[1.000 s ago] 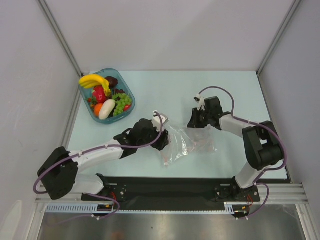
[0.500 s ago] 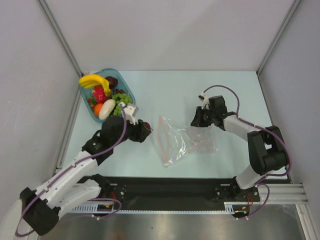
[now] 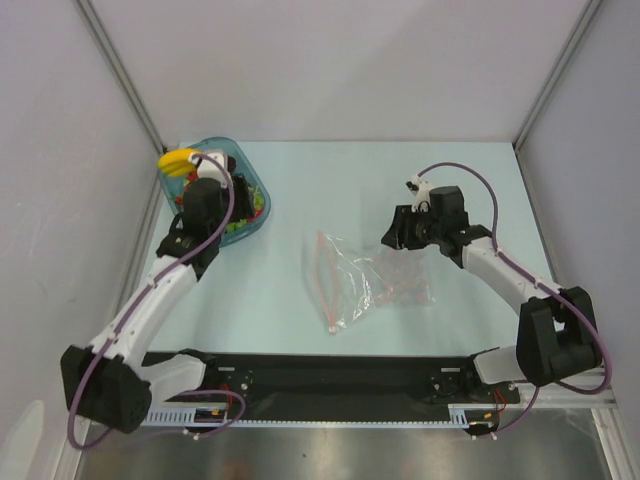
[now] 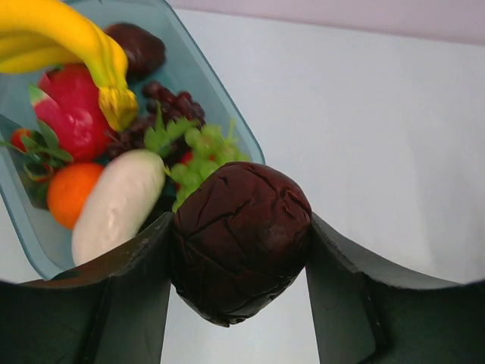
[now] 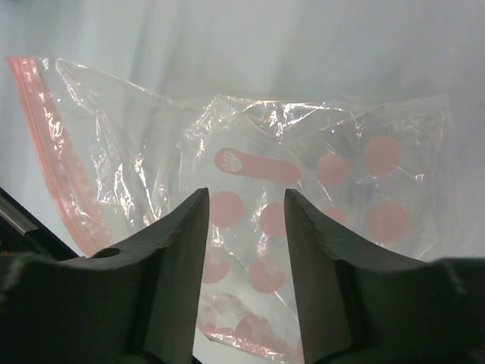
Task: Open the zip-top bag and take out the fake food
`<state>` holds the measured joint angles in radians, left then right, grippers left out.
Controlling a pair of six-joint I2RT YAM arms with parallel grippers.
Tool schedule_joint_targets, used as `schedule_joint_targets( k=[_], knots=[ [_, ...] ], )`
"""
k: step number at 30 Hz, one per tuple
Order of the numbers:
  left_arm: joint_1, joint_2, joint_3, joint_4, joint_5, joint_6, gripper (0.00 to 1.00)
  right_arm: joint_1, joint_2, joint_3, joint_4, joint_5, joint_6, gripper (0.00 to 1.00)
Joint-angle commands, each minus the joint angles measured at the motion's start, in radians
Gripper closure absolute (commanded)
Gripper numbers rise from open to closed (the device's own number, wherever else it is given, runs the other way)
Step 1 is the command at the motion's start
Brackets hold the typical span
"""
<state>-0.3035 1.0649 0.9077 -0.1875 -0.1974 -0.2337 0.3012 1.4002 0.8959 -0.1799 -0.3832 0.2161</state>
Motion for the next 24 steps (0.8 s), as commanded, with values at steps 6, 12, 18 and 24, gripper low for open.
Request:
schedule_joint_targets(
  k=[6, 12, 18, 24],
  knots=[
    [0.099, 0.438, 0.352, 0.160, -0.142, 0.050, 0.65, 0.001, -0.161, 0.057, -0.107, 0.012, -0.021, 0.38],
    [0.171, 0.697, 0.623, 0.111, -0.135, 0.031, 0.64, -0.002, -0.279, 0.069, -0.161, 0.012, -0.026, 0.35],
    [0.196, 0.883, 0.781, 0.065, -0.175, 0.037, 0.60, -0.002, -0.348, 0.067, -0.197, 0.007, -0.027, 0.34],
    [0.201, 0.961, 0.810, 0.040, -0.159, 0.060, 0.41, -0.004, -0.366, 0.071, -0.217, 0.014, -0.030, 0.34]
  ],
)
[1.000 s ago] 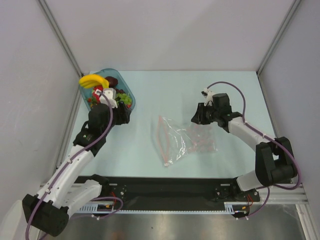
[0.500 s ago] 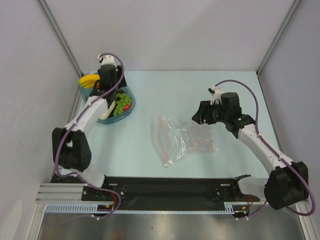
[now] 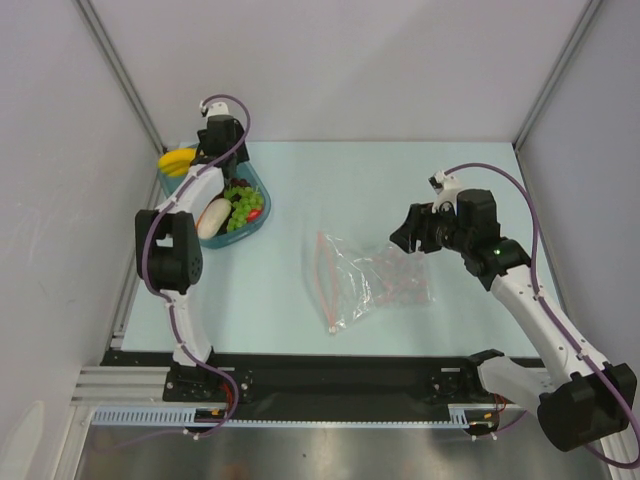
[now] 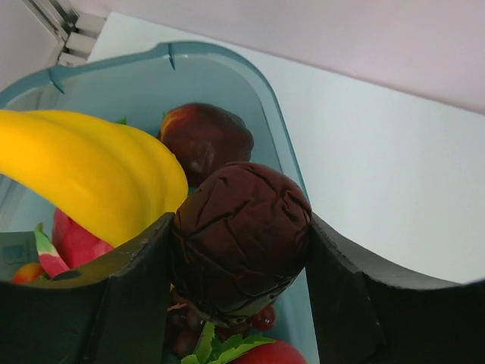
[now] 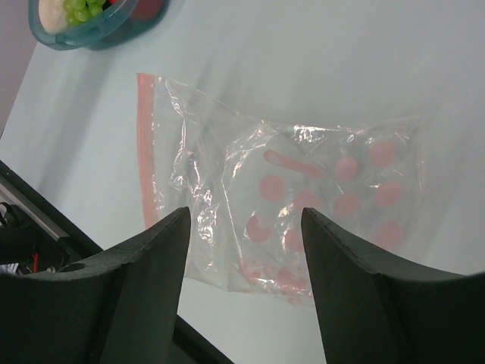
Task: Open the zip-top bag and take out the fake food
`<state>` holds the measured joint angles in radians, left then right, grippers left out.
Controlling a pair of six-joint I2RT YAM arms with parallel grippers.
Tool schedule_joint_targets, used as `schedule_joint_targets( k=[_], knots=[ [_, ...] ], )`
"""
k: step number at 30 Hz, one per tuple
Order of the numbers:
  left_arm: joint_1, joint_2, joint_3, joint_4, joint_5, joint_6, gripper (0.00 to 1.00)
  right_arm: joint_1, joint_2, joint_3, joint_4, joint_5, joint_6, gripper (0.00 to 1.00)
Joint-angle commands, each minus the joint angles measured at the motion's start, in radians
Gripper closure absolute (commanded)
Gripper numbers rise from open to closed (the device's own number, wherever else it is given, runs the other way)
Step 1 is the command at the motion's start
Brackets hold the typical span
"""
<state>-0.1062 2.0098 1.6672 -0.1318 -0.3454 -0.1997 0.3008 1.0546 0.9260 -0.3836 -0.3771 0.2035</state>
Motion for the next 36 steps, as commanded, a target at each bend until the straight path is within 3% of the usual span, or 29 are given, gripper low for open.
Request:
schedule_joint_targets(
  k=[1, 4, 5, 6, 8, 19, 24, 29, 36],
  knots=[
    [0.005, 0.023, 0.052, -0.018, -0.006, 0.025, 0.38, -0.002, -0.019, 0.043, -0.011, 0.007, -0.016, 0.34],
    [0.019, 0.046, 0.060, -0.037, 0.032, 0.022, 0.29, -0.003, -0.022, 0.040, -0.011, 0.007, -0.015, 0.33],
    [0.025, 0.050, 0.065, -0.040, 0.039, 0.020, 0.15, -0.002, -0.021, 0.040, -0.011, 0.009, -0.015, 0.32],
    [0.026, 0.053, 0.062, -0.038, 0.043, 0.020, 0.08, -0.002, -0.021, 0.039, -0.012, 0.012, -0.015, 0.31],
    [0.028, 0.050, 0.052, -0.029, 0.039, 0.034, 0.00, -0.002, -0.024, 0.037, -0.018, 0.018, -0.018, 0.29],
    [0.028, -0.061, -0.044, -0.020, 0.057, 0.071, 0.00, -0.012, -0.059, 0.034, -0.038, 0.087, -0.019, 0.26],
    [0.023, -0.231, -0.179, -0.012, 0.120, 0.057, 0.00, -0.034, -0.064, 0.016, -0.015, 0.109, -0.015, 0.18],
    [0.005, -0.376, -0.300, -0.046, 0.158, 0.049, 0.00, -0.072, -0.058, -0.015, 0.046, 0.138, 0.005, 0.01],
    [-0.044, -0.612, -0.449, -0.100, 0.189, 0.048, 0.00, -0.144, -0.042, -0.042, 0.138, 0.126, 0.025, 0.00]
  ],
)
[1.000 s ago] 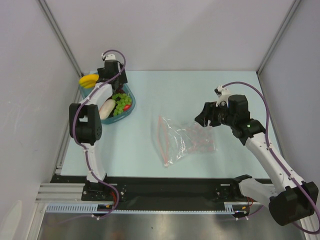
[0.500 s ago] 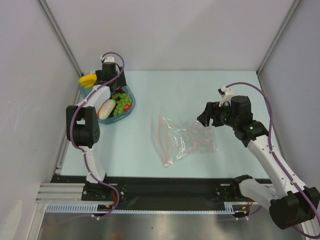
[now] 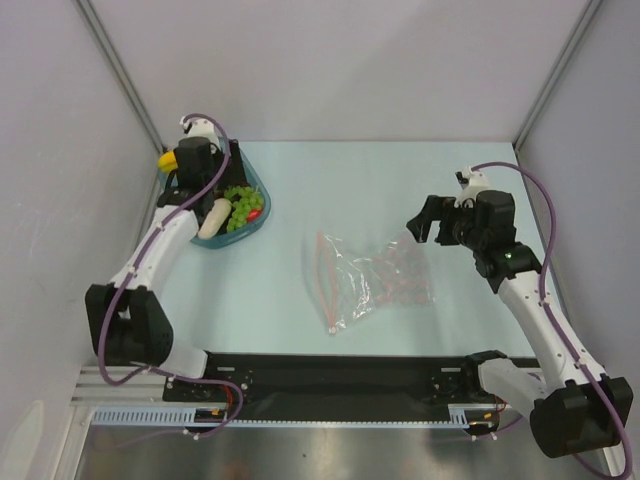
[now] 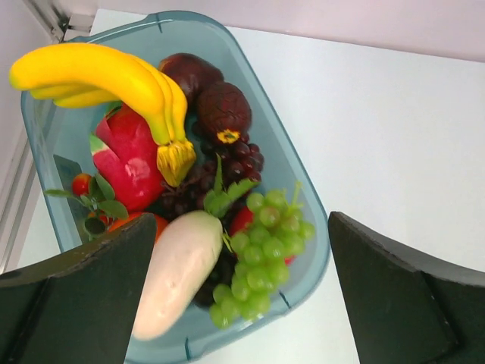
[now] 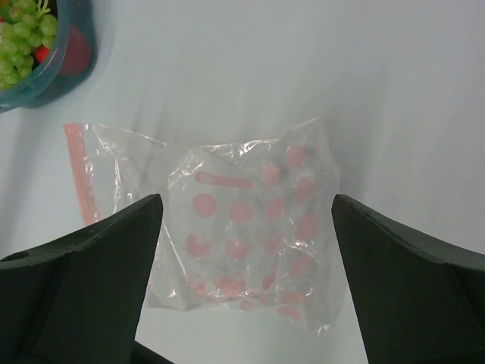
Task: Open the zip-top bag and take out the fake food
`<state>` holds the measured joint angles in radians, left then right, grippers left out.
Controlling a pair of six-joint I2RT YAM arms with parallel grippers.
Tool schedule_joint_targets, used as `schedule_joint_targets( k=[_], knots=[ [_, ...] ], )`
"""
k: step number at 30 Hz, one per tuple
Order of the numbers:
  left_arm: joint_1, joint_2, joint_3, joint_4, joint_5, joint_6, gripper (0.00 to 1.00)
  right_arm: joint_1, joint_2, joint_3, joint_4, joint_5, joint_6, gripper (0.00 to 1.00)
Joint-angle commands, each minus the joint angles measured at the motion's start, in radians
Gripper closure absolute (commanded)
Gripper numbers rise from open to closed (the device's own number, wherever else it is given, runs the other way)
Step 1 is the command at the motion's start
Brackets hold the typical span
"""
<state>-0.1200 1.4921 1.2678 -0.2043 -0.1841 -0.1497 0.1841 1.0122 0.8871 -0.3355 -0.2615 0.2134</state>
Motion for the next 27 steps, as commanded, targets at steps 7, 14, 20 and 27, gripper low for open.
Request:
schedule_joint_targets(
  k=[7, 14, 20, 27],
  knots=[
    [-0.122, -0.380, -0.173, -0.064, -0.012, -0.011, 0.00, -0.089, 0.023, -0.011, 0.132, -0.012, 0.034, 0.00],
    [-0.135, -0.559, -0.214, -0.190, -0.028, 0.001, 0.00, -0.141, -0.010, -0.007, 0.116, -0.016, 0.037, 0.00],
    [-0.135, -0.590, -0.228, -0.240, -0.029, 0.021, 0.00, -0.166, -0.035, 0.001, 0.102, -0.028, 0.043, 0.00],
    [-0.135, -0.618, -0.237, -0.244, -0.015, 0.019, 0.00, -0.172, -0.049, 0.000, 0.105, -0.024, 0.050, 0.00]
  ],
)
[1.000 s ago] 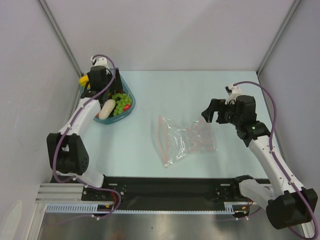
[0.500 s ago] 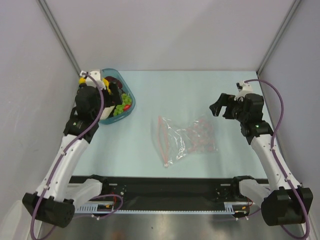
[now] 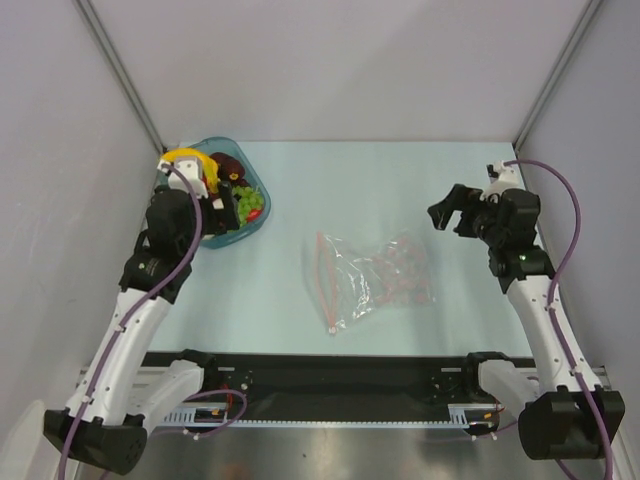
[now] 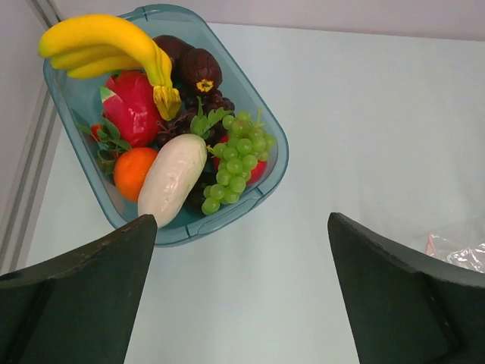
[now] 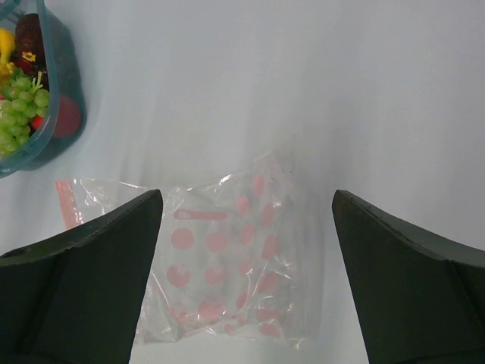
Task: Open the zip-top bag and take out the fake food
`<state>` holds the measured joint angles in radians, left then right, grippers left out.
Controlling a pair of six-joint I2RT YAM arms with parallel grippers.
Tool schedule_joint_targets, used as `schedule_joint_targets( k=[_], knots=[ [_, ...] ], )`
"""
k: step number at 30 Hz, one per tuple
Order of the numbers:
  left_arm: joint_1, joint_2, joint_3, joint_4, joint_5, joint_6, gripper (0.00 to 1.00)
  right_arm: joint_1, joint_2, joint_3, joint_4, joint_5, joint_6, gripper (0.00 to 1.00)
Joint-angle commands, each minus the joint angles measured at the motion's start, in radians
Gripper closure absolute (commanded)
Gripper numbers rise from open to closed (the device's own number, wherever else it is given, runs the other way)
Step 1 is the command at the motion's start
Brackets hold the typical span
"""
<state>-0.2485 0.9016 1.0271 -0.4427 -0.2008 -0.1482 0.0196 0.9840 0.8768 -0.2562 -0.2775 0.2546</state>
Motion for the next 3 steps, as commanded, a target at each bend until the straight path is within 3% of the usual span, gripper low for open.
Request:
schedule_joint_targets(
  k=[1, 3],
  knots=[
    [-0.006, -0.026, 0.004, -0.008, -0.003, 0.019, 0.00, -0.007, -0.019, 0.014, 0.025, -0.011, 0.008, 0.00],
    [-0.006, -0.029, 0.001, -0.010, -0.003, 0.021, 0.00, -0.009, -0.015, 0.021, 0.017, -0.011, 0.003, 0.00]
  ],
)
